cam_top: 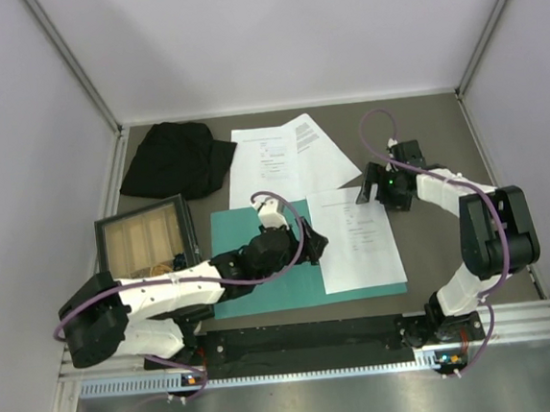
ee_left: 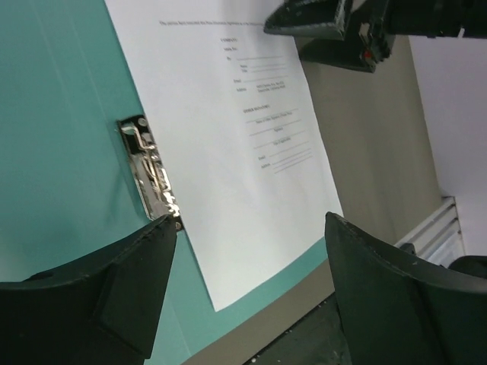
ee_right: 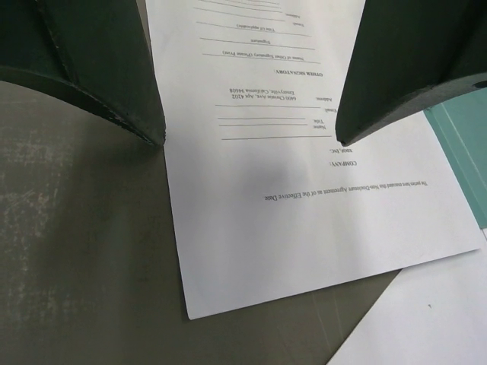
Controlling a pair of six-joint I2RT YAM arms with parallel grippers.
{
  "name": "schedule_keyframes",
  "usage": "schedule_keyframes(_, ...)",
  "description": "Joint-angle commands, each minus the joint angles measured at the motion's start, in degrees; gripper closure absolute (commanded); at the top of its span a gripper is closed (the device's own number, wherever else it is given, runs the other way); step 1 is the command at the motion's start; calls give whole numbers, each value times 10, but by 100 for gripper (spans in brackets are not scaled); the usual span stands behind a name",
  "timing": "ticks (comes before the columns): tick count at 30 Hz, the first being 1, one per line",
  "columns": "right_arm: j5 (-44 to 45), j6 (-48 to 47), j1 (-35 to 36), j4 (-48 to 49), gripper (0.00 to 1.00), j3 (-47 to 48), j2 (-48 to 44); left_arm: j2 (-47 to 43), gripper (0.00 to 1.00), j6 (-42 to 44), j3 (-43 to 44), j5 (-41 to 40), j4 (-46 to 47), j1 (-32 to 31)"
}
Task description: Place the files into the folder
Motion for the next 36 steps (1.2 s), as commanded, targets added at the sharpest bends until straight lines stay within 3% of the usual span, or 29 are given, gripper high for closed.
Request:
schedule_keyframes(1, 18, 8, 2, -30, 7, 0, -28, -15, 16, 50, 19, -3, -55, 55)
schedule_keyframes(5, -1, 12, 2, -23, 7, -5, -28, 25, 20, 57, 30, 82, -47, 105)
schedule_keyframes(9, 1, 9, 2, -25, 7, -2, -20, 71, 47, 90, 54, 170, -12, 113)
schedule_keyframes(18, 8, 1, 2, -32, 7, 0, -26, 146, 68, 82, 87, 220, 5, 114)
schedule_keyframes(23, 2, 4, 1, -26, 7, -4, -24, 156, 72, 70, 73, 245, 16, 114)
schedule_keyframes(25, 1, 4, 2, -25, 7, -4, -22, 150, 71, 73, 70, 246, 15, 113)
schedule_keyframes(33, 5, -1, 2, -27, 7, -5, -18, 66, 38, 105, 57, 176, -41, 113)
schedule_keyframes(36, 6, -1, 2, -27, 7, -4, -16, 32, 33, 87, 34, 172, -52, 113)
